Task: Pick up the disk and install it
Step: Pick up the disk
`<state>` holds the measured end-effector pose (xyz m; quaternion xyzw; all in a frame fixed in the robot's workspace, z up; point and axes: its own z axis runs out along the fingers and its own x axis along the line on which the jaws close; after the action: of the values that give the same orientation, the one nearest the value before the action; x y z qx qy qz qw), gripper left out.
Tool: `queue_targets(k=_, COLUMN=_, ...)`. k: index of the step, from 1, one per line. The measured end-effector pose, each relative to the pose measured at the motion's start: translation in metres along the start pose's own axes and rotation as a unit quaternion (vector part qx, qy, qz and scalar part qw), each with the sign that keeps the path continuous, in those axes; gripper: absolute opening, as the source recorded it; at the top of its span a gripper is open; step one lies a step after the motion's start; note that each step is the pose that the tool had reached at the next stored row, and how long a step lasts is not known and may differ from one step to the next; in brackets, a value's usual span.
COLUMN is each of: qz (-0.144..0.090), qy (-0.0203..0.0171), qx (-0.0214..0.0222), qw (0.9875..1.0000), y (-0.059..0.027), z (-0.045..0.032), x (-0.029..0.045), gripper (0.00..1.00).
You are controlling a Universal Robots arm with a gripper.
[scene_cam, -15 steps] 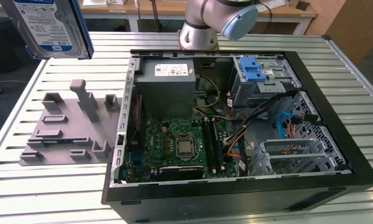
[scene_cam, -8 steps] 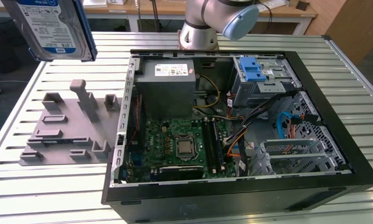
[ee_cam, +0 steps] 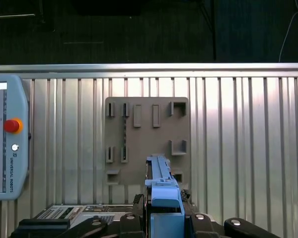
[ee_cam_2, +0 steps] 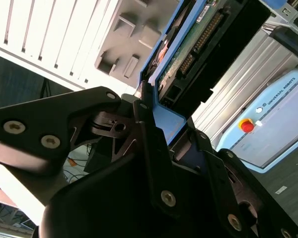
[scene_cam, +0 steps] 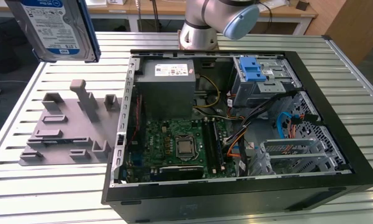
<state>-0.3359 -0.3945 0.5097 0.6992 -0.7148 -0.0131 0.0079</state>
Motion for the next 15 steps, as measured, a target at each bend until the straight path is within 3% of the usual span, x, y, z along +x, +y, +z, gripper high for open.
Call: queue_targets(k=15, qz=0.000, qy=0.0000, qx=-0.0009, qw=1.0000, y=-0.0249, z=-0.0008, x=0.0085, gripper=0.36)
